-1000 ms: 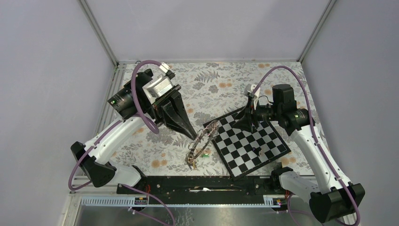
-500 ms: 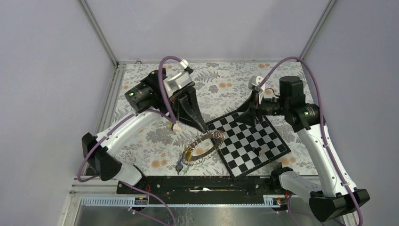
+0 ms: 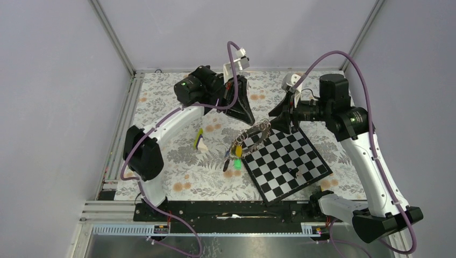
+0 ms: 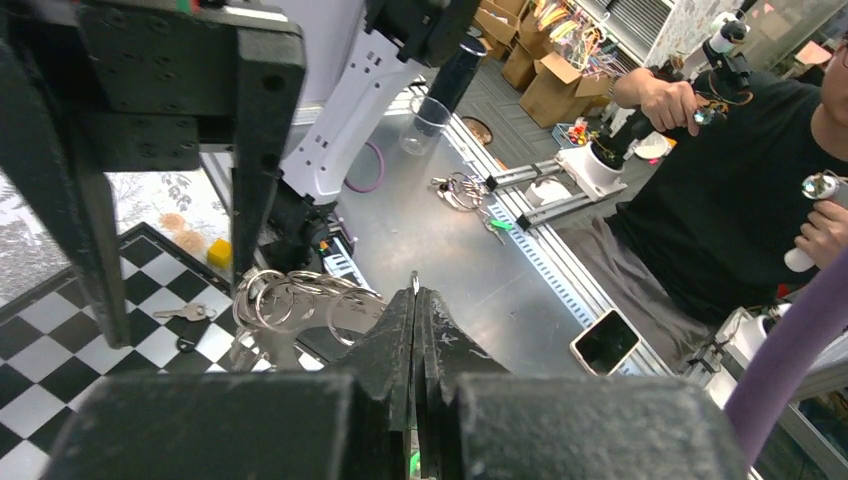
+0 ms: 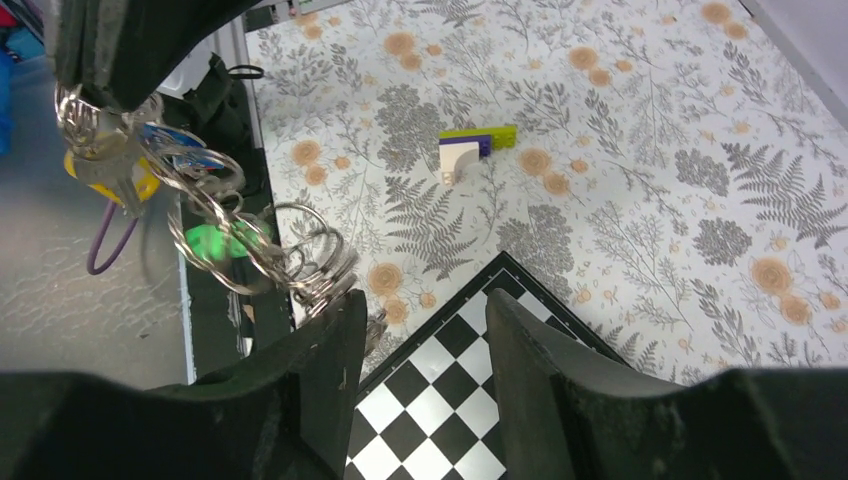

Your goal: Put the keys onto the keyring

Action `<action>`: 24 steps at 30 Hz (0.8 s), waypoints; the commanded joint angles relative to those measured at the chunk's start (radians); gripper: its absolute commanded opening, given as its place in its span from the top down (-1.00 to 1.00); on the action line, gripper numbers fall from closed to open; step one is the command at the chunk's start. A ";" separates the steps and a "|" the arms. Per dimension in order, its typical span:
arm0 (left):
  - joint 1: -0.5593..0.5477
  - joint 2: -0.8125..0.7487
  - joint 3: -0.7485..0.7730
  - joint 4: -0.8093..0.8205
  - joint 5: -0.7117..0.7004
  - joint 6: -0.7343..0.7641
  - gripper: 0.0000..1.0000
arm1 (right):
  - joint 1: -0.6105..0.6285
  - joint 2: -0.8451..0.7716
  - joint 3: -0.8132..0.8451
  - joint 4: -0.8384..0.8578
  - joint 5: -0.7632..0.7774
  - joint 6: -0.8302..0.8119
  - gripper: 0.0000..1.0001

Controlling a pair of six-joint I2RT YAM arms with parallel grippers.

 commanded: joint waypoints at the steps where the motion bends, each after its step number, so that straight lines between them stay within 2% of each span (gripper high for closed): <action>1: 0.041 0.049 0.148 0.082 0.092 -0.081 1.00 | 0.010 0.002 0.079 -0.015 0.058 0.003 -0.09; 4: 0.087 0.104 0.236 0.081 0.092 -0.115 1.00 | 0.010 0.005 0.096 -0.023 0.124 -0.010 -0.10; 7: 0.134 0.145 0.304 0.080 0.092 -0.138 1.00 | 0.010 0.007 0.112 -0.032 0.255 -0.045 -0.11; 15: 0.168 0.121 0.262 0.078 0.092 -0.094 1.00 | 0.010 0.025 0.146 0.020 0.597 -0.079 -0.14; 17: 0.168 0.108 0.236 0.078 0.092 -0.071 1.00 | 0.009 0.016 0.144 0.028 0.558 -0.079 -0.13; 24: 0.168 0.127 0.234 0.078 0.092 -0.045 1.00 | 0.009 0.036 0.148 0.043 0.106 0.005 -0.12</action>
